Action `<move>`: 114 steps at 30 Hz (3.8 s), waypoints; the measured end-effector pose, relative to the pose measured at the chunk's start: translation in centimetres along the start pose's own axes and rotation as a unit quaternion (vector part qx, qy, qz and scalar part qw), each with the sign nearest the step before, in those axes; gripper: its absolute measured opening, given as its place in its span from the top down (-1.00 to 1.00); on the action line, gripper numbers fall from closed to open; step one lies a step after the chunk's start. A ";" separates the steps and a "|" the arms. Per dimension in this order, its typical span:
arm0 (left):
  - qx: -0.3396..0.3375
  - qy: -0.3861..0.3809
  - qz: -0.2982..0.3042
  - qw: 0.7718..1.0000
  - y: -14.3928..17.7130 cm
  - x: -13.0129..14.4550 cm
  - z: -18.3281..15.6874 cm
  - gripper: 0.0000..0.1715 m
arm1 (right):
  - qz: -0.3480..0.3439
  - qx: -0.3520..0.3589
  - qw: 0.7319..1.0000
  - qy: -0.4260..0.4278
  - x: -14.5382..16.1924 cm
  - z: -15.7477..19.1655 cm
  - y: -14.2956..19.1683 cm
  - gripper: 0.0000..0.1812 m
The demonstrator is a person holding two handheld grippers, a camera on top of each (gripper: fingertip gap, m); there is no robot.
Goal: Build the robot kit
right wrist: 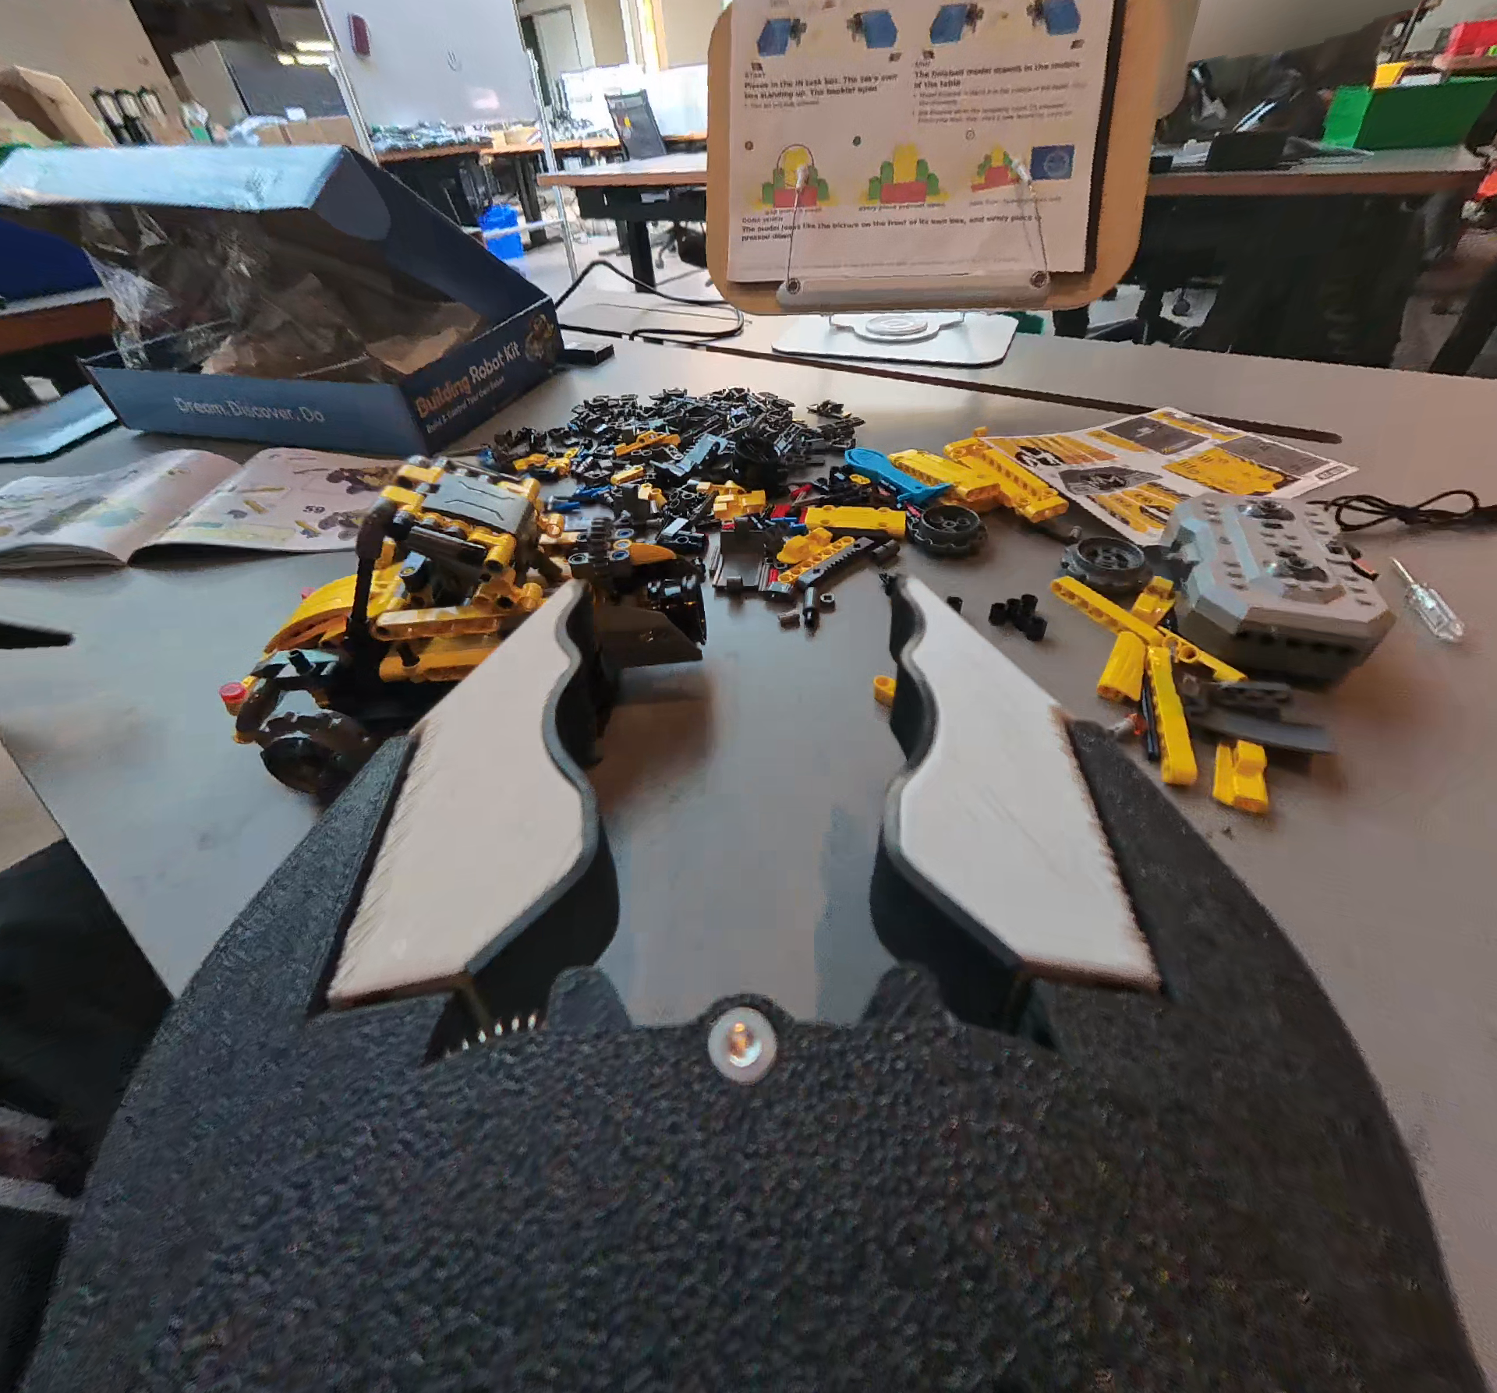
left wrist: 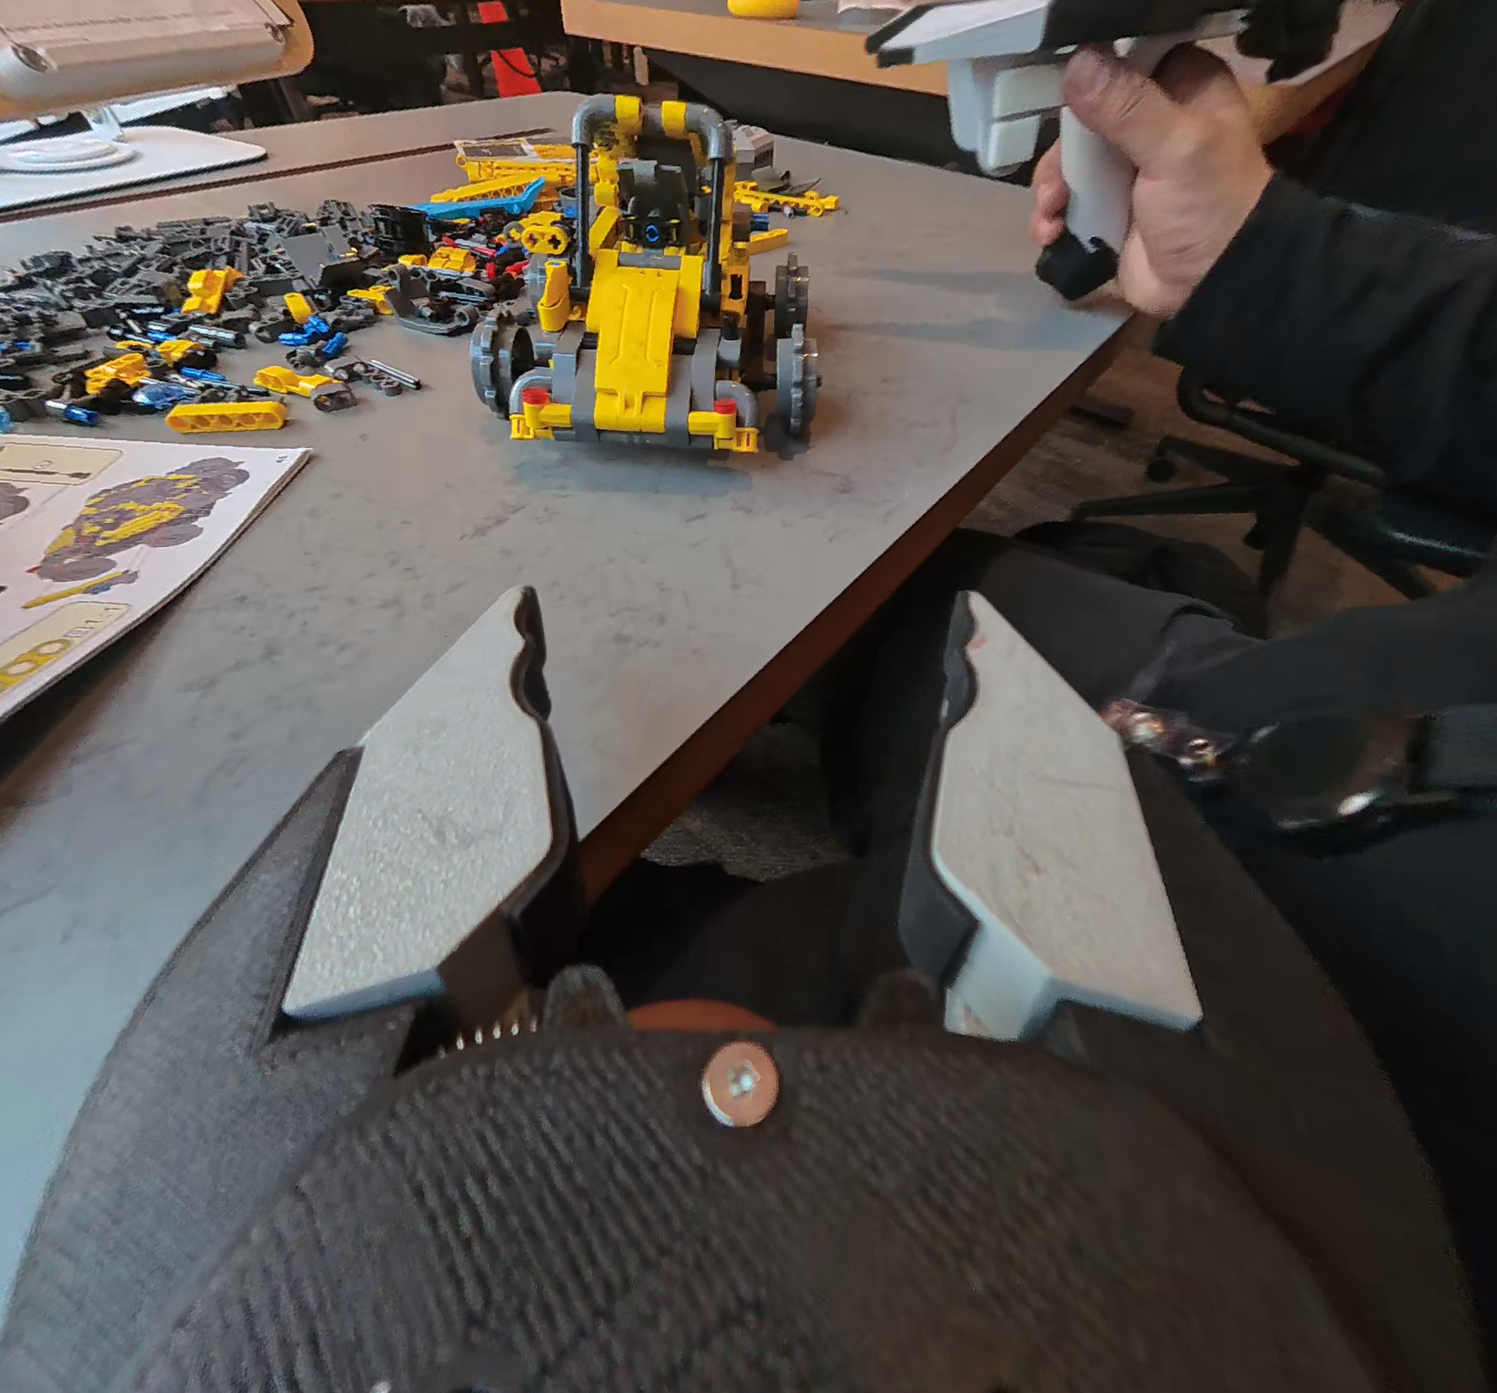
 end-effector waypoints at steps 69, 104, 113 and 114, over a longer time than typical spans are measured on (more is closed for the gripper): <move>-0.040 0.001 0.361 0.932 0.5 1.9 18.8 0.14 | 0.011 -0.150 0.987 -0.053 -0.2 0.4 -5.2 0.30; -0.018 -0.006 0.238 0.971 0.9 -1.0 15.4 1.00 | -0.026 -0.138 0.980 0.141 -4.4 6.1 -2.5 0.38; -0.117 0.129 0.139 0.975 1.1 -3.9 20.0 -0.14 | 0.040 -0.156 0.972 0.169 -5.0 10.4 -2.6 0.25; -0.143 0.114 0.157 0.971 0.9 -3.2 20.8 -0.20 | 0.035 -0.154 0.975 0.154 -5.3 10.0 -2.2 0.25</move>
Point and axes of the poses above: each gripper's, where its closed fingertips meet, y back along the fingers, x out of its underside, z = x × y across the jaws, the point moved 2 cm from there along y, back along the fingers, and after that the axes turned 2 degrees about z, right-handed, at the moved point
